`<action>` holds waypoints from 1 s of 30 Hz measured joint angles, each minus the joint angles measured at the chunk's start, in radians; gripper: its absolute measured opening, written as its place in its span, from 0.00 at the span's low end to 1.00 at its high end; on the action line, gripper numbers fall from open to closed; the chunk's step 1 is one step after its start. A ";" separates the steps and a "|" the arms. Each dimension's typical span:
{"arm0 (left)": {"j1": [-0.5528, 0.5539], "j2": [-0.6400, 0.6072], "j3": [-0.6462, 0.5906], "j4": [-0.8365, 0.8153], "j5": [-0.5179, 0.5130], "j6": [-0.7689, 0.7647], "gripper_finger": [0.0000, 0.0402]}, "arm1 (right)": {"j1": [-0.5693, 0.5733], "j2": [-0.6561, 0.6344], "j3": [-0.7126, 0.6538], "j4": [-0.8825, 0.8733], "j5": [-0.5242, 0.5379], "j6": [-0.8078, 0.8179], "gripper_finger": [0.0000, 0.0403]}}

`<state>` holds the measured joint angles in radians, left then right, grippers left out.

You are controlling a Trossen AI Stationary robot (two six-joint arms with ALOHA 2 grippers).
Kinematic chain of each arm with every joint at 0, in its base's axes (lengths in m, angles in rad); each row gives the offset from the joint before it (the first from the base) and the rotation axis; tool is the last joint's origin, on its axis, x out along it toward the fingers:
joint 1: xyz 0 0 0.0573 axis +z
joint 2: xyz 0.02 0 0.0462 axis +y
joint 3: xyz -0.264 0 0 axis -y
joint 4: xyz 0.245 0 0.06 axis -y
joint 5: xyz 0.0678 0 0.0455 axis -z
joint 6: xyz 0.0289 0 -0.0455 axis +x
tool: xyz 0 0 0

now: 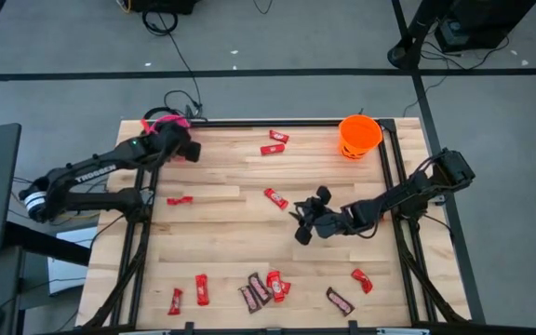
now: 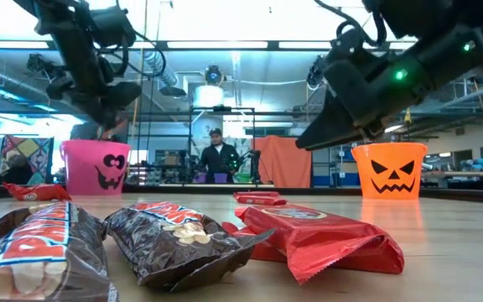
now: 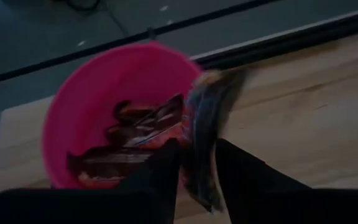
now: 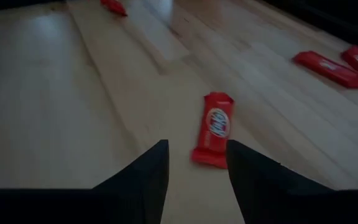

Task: Sort candy by brand, put in halloween buckets
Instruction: Put the brown chocolate bar into the pink bucket, then put the right brown chocolate bar into the pink bucket

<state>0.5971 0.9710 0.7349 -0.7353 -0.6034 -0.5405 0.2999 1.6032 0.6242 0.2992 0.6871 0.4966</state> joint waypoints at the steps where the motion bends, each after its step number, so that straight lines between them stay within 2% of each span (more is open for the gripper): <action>1: 0.016 0.009 0.000 -0.006 0.000 -0.003 0.30 | -0.003 0.000 -0.006 0.000 -0.001 0.005 0.43; 9: 0.124 0.073 0.000 -0.014 -0.001 -0.029 0.41 | -0.009 0.000 -0.068 -0.008 -0.008 0.056 0.43; 13: 0.142 0.072 0.000 -0.008 0.001 0.041 0.43 | -0.009 0.000 -0.096 0.001 -0.008 0.110 0.43; 17: 0.134 0.055 0.013 -0.018 0.051 0.125 0.43 | -0.009 0.000 -0.103 0.027 -0.023 0.115 0.43; 20: 0.113 0.031 0.017 -0.028 0.132 0.166 0.43 | -0.022 0.020 -0.103 0.146 -0.036 0.070 0.42; 22: 0.085 0.007 0.017 -0.027 0.186 0.169 0.43 | -0.040 0.056 -0.103 0.251 -0.105 -0.022 0.42; 25: 0.012 -0.033 0.014 -0.027 0.259 0.156 0.43 | -0.064 0.133 -0.102 0.384 -0.284 -0.096 0.42; 30: -0.212 -0.066 -0.015 -0.005 0.294 0.051 0.43 | -0.102 0.249 -0.094 0.505 -0.551 -0.106 0.42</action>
<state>0.3847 0.9054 0.7202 -0.7401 -0.3097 -0.4897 0.1984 1.8521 0.5305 0.8045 0.1358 0.3907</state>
